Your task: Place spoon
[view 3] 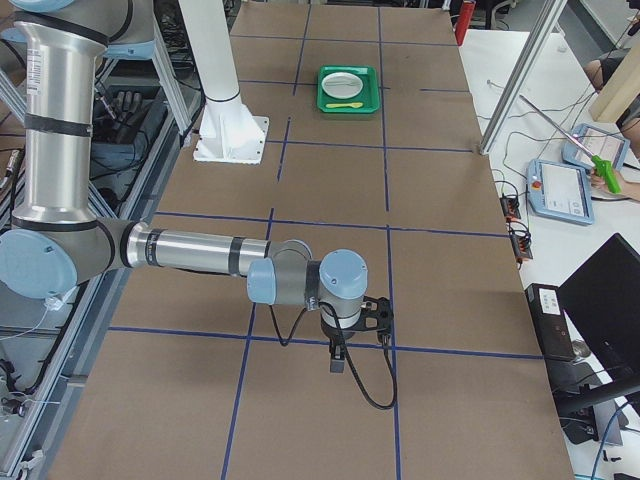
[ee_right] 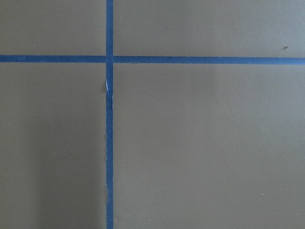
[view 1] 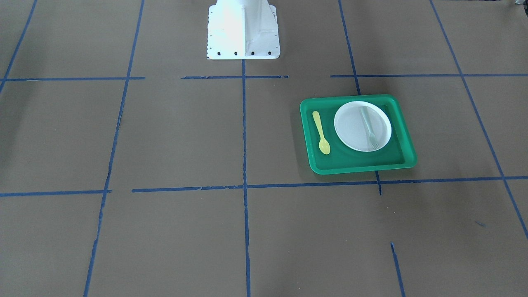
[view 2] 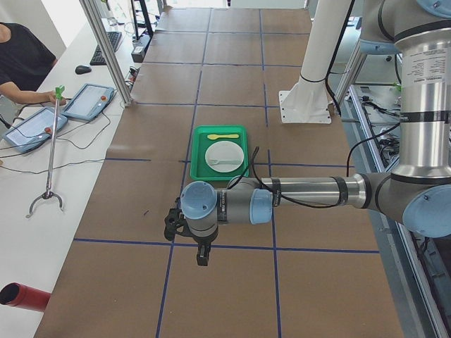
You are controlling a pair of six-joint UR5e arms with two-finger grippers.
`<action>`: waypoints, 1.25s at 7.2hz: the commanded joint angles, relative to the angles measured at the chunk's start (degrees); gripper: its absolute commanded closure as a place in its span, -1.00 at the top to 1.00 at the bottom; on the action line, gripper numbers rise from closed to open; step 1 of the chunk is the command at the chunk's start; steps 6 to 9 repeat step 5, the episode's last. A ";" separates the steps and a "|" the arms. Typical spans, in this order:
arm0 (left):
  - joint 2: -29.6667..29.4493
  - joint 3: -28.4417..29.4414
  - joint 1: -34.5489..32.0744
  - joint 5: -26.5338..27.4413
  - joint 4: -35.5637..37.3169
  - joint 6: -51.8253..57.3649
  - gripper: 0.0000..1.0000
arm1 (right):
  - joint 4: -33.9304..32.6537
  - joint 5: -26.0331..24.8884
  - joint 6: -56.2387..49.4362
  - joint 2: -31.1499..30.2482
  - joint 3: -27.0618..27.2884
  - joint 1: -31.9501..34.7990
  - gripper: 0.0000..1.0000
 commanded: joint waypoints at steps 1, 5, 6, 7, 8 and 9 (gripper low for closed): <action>-0.33 0.02 0.03 0.13 0.00 0.00 1.00 | 0.00 0.00 0.02 0.00 0.00 0.00 1.00; -0.77 -0.59 -0.41 -0.04 0.00 0.00 1.00 | 0.00 0.00 0.02 0.00 0.00 0.00 1.00; -0.77 -0.59 -0.41 -0.04 0.00 0.00 1.00 | 0.00 0.00 0.02 0.00 0.00 0.00 1.00; -0.77 -0.59 -0.41 -0.04 0.00 0.00 1.00 | 0.00 0.00 0.02 0.00 0.00 0.00 1.00; -0.77 -0.59 -0.41 -0.04 0.00 0.00 1.00 | 0.00 0.00 0.02 0.00 0.00 0.00 1.00; -0.77 -0.59 -0.41 -0.04 0.00 0.00 1.00 | 0.00 0.00 0.02 0.00 0.00 0.00 1.00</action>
